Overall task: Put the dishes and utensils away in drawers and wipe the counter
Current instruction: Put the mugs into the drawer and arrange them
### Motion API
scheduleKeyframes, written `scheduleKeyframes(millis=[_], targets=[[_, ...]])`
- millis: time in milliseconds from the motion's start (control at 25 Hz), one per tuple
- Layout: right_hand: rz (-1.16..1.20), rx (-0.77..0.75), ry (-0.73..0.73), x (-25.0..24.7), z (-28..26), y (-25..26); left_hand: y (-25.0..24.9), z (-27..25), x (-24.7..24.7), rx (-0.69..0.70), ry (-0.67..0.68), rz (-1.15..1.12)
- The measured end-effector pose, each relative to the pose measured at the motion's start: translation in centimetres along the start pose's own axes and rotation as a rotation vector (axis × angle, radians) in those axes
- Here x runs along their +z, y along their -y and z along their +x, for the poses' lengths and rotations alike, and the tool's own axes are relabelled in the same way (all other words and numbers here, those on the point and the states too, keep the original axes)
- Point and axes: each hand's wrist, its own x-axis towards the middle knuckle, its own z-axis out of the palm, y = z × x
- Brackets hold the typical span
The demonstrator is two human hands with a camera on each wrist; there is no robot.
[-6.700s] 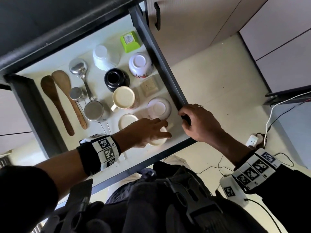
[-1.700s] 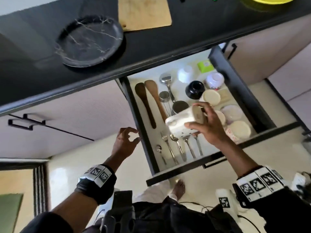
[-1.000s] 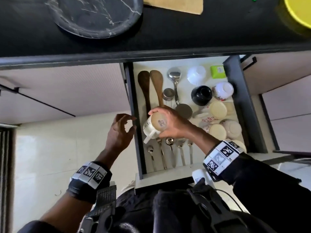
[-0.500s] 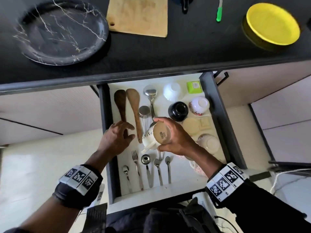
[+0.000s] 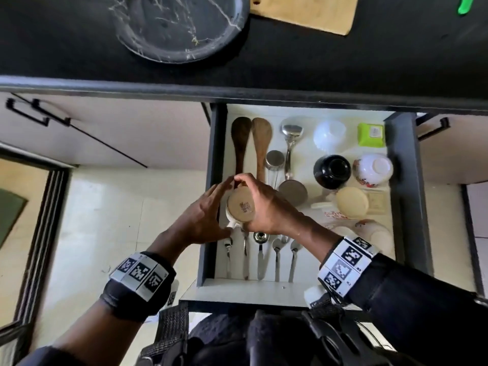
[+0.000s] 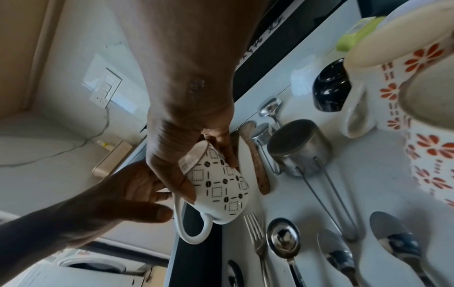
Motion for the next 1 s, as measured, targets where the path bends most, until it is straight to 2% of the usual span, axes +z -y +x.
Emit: scheduleKeyframes(millis=[120, 200, 280, 400, 480, 520, 560, 600, 720, 800, 1000], targets=[[0.036, 0.032, -0.062, 0.6, 0.6, 0.9, -0.4, 0.2, 0.5, -0.044, -0.024, -0.057], [0.116, 0.030, -0.080, 0.5, 1.2, 1.0, -1.0, 0.5, 0.9, -0.111, -0.124, 0.003], [0.221, 0.032, -0.012, -0.4, 1.7, 0.7, -1.4, 0.8, 0.8, -0.147, -0.207, 0.068], [0.498, 0.057, 0.199, -2.8, 2.7, -0.2, -1.3, 1.2, -0.2, -0.156, -0.284, 0.060], [0.675, 0.140, 0.123, -3.6, 4.1, -1.2, -0.9, 1.2, -0.7, -0.163, -0.332, 0.011], [0.578, 0.169, 0.029, -3.7, 5.1, -1.9, -0.9, 1.1, -1.0, -0.164, -0.338, 0.004], [0.342, 0.165, -0.019, -3.5, 6.1, -2.6, -0.8, 1.1, -1.2, -0.168, -0.329, 0.009], [0.077, 0.138, 0.011, -3.0, 6.9, -3.4, -0.9, 1.0, -1.3, -0.175, -0.308, 0.024], [-0.493, 0.028, 0.314, -0.5, 8.6, -5.3, -0.8, 0.9, -1.5, -0.209, -0.257, 0.100], [-0.684, 0.016, 0.387, 0.7, 9.1, -6.0, -0.7, 1.1, -1.6, -0.228, -0.238, 0.137], [-0.848, -0.026, 0.350, 1.4, 8.8, -7.4, -0.8, 2.0, -0.7, -0.212, -0.230, 0.265]])
